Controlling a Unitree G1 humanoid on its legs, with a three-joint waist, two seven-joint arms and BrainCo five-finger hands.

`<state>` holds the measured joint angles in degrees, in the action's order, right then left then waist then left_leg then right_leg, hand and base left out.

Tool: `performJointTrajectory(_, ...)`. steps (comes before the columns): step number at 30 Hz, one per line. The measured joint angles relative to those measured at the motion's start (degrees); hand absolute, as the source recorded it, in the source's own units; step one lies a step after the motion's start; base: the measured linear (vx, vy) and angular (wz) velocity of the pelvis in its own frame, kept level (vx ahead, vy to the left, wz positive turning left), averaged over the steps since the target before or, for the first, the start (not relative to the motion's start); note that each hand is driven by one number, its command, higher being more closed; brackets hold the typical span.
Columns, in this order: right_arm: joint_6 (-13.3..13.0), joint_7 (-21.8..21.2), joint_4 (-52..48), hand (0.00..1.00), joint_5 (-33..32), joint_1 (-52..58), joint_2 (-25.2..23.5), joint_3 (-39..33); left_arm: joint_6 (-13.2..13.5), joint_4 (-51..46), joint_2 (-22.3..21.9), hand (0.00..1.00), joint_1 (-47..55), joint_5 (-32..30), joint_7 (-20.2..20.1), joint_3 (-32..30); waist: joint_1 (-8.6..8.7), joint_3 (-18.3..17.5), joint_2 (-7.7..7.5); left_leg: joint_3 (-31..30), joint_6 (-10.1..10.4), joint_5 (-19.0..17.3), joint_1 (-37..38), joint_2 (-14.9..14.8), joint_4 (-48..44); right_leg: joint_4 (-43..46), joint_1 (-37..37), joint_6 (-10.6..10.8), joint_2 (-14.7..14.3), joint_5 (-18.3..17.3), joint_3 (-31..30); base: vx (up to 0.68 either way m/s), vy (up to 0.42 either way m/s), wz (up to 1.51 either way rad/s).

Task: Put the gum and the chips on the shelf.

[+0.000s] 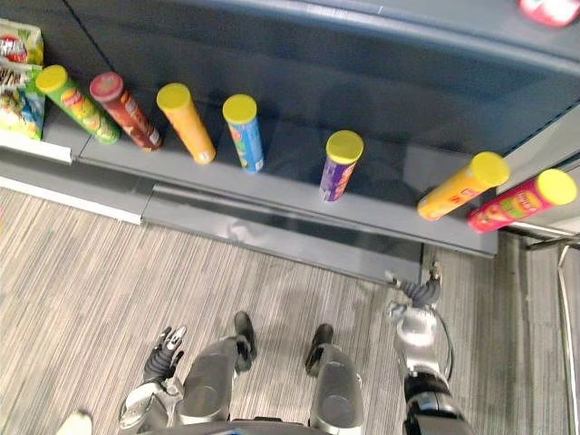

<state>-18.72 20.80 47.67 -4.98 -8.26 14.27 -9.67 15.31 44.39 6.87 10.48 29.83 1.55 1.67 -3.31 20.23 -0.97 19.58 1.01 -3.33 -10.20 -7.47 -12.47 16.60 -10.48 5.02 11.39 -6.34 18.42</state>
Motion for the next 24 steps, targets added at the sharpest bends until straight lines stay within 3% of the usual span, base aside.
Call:
performJointTrajectory(5,0.48,-9.20,-4.28,0.00,0.59,10.46,-3.14,3.89,-1.47,5.54,0.29,0.00,1.58,-1.96,-3.25,-2.42,1.75,-6.60,-0.23,2.77,0.43,1.31,6.71,1.36,7.45,-6.56,4.57,0.85,-1.35,2.03,-2.14,0.14,0.027,-0.30)
performJointTrajectory(8,3.21,-14.73,-3.72,0.00,2.01,15.47,-5.95,6.82,-3.09,9.27,0.28,0.00,1.57,-2.55,-2.15,-4.45,2.05,-8.68,-0.47,4.11,0.90,2.05,11.02,1.97,11.42,-8.03,7.00,0.93,-1.81,2.08,-3.13,0.09,0.010,-0.20)
performJointTrajectory(11,4.79,-17.49,1.29,0.00,2.69,18.13,-8.72,8.01,-4.71,12.67,0.11,0.00,1.75,-1.46,-1.88,-6.32,2.83,-10.39,-1.00,4.96,1.33,2.79,14.13,2.34,14.46,-9.44,9.04,1.03,-2.31,2.14,-3.56,0.07,0.014,-0.14)
performJointTrajectory(19,4.93,-18.21,11.82,0.00,1.83,18.04,-8.42,5.19,-5.91,15.24,-0.33,0.00,1.99,-0.82,-2.83,-8.33,3.35,-11.98,-1.42,4.86,1.39,3.86,17.75,3.51,18.19,-11.87,12.41,1.68,-2.23,2.56,-3.13,0.04,0.024,0.02)
performJointTrajectory(24,7.16,-16.02,15.44,0.00,-5.66,18.53,-8.89,2.48,-5.82,18.97,-1.09,0.00,1.86,-0.58,-2.77,-9.24,3.39,-12.50,-0.33,4.85,1.41,3.69,18.44,3.87,18.36,-13.82,13.96,1.98,-2.26,3.21,-3.08,0.00,0.000,0.00)
